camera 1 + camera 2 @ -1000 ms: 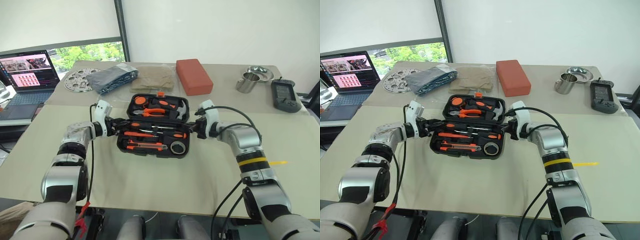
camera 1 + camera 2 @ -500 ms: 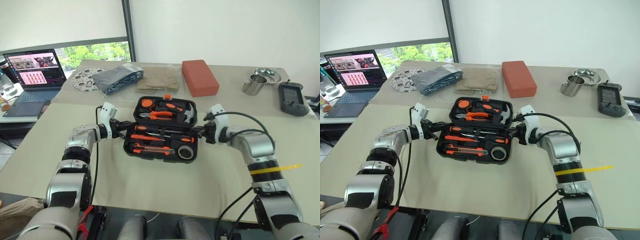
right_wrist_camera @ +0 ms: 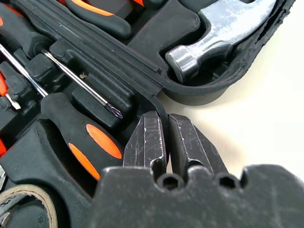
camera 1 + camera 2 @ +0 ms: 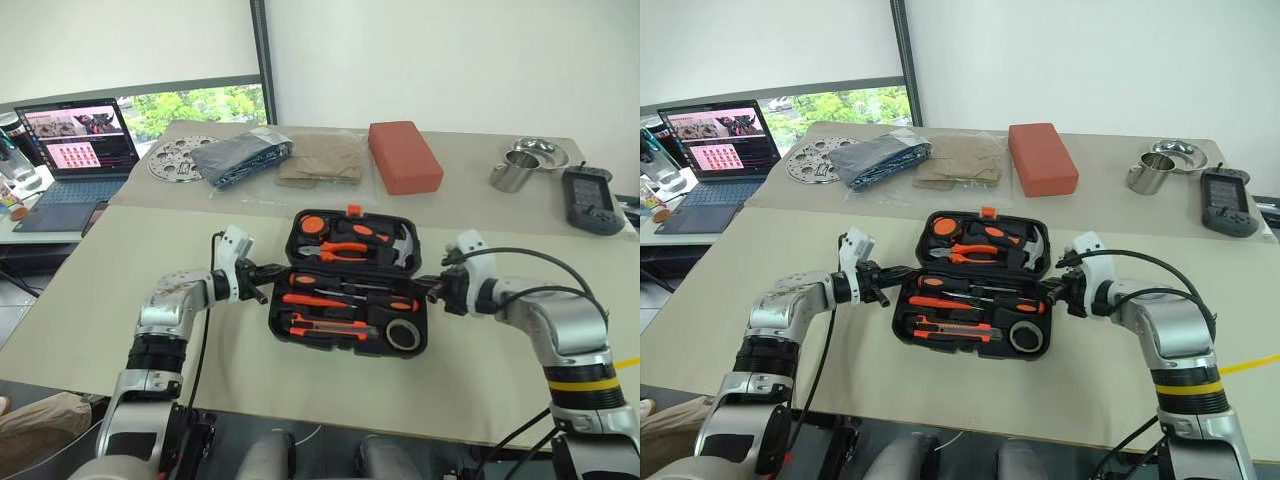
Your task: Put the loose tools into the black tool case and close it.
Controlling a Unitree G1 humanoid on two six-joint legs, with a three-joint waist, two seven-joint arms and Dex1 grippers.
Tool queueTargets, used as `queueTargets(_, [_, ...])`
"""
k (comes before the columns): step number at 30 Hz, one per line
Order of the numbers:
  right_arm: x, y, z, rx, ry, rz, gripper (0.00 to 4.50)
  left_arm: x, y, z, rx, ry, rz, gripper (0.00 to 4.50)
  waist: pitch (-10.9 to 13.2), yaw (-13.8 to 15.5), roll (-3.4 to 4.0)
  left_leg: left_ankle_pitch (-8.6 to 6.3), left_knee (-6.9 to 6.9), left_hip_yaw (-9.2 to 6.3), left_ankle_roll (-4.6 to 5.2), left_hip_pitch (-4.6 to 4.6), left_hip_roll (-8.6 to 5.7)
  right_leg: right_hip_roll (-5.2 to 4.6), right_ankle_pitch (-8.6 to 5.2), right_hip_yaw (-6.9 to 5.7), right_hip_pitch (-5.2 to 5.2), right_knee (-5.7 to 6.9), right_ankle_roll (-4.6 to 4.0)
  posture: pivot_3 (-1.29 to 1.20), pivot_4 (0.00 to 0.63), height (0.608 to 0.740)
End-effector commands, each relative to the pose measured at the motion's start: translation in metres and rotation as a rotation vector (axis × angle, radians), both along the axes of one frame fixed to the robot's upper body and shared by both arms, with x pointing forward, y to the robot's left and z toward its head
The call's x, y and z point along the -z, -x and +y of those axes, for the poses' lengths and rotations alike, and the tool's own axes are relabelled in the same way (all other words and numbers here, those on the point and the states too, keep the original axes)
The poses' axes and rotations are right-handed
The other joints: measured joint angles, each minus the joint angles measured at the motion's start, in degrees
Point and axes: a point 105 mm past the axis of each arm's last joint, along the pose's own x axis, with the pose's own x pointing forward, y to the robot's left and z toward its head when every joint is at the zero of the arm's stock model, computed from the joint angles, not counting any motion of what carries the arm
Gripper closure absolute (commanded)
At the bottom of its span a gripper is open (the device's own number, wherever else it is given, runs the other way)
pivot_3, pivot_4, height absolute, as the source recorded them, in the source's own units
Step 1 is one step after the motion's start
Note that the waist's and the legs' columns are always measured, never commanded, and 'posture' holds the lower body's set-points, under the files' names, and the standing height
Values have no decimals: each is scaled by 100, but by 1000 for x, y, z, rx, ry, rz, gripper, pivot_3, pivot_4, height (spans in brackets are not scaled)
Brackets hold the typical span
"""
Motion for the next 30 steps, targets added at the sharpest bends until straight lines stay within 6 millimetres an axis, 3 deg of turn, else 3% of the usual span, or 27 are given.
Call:
queueTargets(1, [-18,1,-1,-27,17,-71,4500,10,10,-17,67,1,29,4475,0,-4,0,0,1,0,0,0,-2,-3,-1,0,0,0,1,0,150,740])
queueTargets(2, [-20,1,-2,-32,16,-77,4500,10,8,-15,53,-7,21,4475,0,-2,0,0,1,1,0,0,-5,-6,-2,0,0,0,3,0,150,740])
queueTargets(3, [-21,2,-2,-38,15,-81,4500,9,6,-12,39,-16,13,3862,0,0,0,0,1,1,0,-1,-11,-12,-5,0,0,0,9,0,150,740])
queueTargets(5, [-25,5,-3,-52,10,-86,3634,5,7,-6,36,-15,9,3506,1,1,0,0,3,1,0,-2,-15,-18,-8,0,1,-1,13,0,150,740])
queueTargets(8, [-28,11,-10,-59,8,-73,2769,-5,10,6,47,-11,-9,2418,4,-55,-5,0,1,3,0,-4,-17,-23,-9,0,1,-4,17,0,150,740])
queueTargets(14, [-48,11,-25,3,-109,-53,2708,-32,11,40,44,29,-44,382,14,-121,-11,1,-7,3,0,-1,-9,-18,-10,0,-5,-3,16,0,150,740])
queueTargets(19, [-48,-16,-31,111,-255,-12,2708,-39,-18,48,-41,107,53,382,22,-147,-25,11,-1,5,14,9,-10,-20,-9,-2,2,0,16,0,150,740])
queueTargets(23, [-44,-32,-24,124,-347,47,2708,-41,-38,37,-97,206,167,382,23,-146,-28,16,0,10,22,10,-16,-21,-9,-6,2,3,16,0,150,740])
queueTargets(30, [-35,-54,-23,140,-417,138,2708,-48,-56,25,-157,343,314,382,25,-201,-31,14,-13,10,25,-15,-17,-21,-6,-17,-24,28,14,0,150,740])
